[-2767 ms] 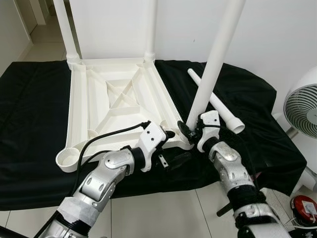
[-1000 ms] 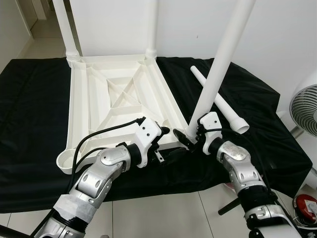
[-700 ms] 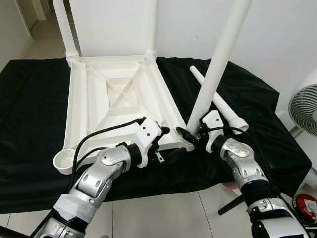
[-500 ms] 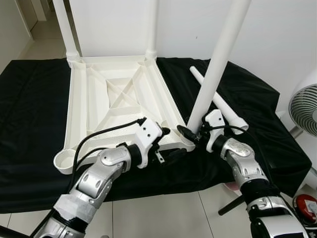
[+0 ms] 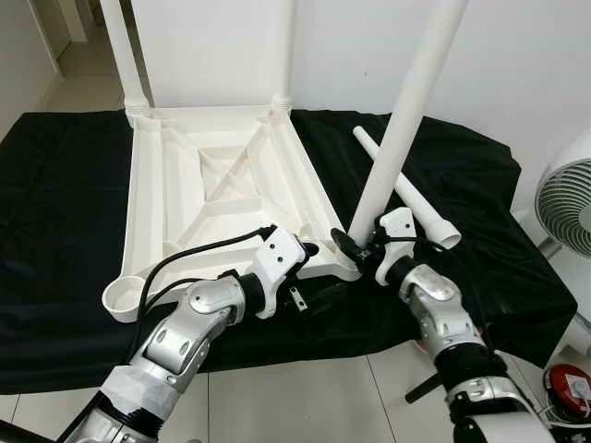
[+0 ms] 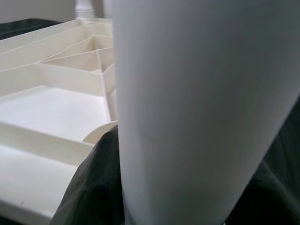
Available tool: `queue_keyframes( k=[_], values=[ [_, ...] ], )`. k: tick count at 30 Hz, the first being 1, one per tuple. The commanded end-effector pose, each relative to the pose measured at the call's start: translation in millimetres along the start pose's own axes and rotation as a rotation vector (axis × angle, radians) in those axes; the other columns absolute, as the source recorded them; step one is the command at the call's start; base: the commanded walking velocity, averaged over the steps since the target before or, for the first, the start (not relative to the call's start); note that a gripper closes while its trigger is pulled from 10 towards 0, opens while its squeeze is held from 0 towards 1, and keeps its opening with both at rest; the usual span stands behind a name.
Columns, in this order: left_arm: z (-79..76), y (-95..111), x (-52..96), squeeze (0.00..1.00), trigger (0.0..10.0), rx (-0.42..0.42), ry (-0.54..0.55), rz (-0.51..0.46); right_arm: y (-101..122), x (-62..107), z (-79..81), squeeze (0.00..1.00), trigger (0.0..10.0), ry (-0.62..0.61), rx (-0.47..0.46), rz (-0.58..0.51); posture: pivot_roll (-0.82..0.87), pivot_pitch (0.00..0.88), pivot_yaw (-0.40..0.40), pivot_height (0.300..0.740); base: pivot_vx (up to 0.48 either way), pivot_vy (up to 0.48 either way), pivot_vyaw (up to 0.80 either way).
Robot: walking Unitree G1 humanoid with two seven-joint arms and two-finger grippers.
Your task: Building children table
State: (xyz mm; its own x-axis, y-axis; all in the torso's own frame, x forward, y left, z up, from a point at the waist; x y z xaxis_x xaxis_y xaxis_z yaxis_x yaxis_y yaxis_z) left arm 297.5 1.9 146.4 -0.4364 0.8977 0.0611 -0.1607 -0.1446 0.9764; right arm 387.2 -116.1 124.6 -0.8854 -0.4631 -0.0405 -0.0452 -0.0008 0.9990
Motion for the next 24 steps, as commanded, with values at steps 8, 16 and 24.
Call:
queue_keyframes(
  k=[8, 16, 24],
  values=[
    [-5.4, -2, 0.1, 0.0, 10.0, -0.009, -0.038, 0.008, -15, 10.0, -8.7, 0.0, 10.0, -0.299, -0.061, 0.035, -0.07, 0.0, -0.049, 0.74, 0.0, 0.0, 0.0],
    [-7.4, -1, -1.3, 0.0, 10.0, -0.012, -0.056, 0.005, -14, 22.4, -13.4, 0.0, 10.0, -0.571, -0.067, 0.03, -0.07, 0.0, -0.047, 0.74, 0.0, 0.0, 0.0],
    [-8.5, -1, -1.9, 0.0, 10.0, -0.012, -0.062, 0.001, -11, 17.3, 0.3, 0.0, 10.0, -0.544, -0.128, 0.008, -0.07, 0.0, -0.048, 0.74, 0.0, 0.0, 0.0]
  ],
)
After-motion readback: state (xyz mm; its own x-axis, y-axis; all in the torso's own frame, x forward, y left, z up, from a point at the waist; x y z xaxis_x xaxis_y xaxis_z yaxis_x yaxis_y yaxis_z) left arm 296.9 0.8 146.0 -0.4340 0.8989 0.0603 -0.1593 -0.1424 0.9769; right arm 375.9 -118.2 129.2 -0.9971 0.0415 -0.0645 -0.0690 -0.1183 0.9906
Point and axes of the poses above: a point about 5 cm out from each wrist's last joint towards the gripper, its own x axis pointing back from the gripper into the wrist, its own y axis along the axis of the wrist's last joint, z = x × y, the point moved 6 cm from there along -x, pointing out of the wrist towards the gripper, and after that the axes turned 4 degrees about -x, right-handed, at the moved point
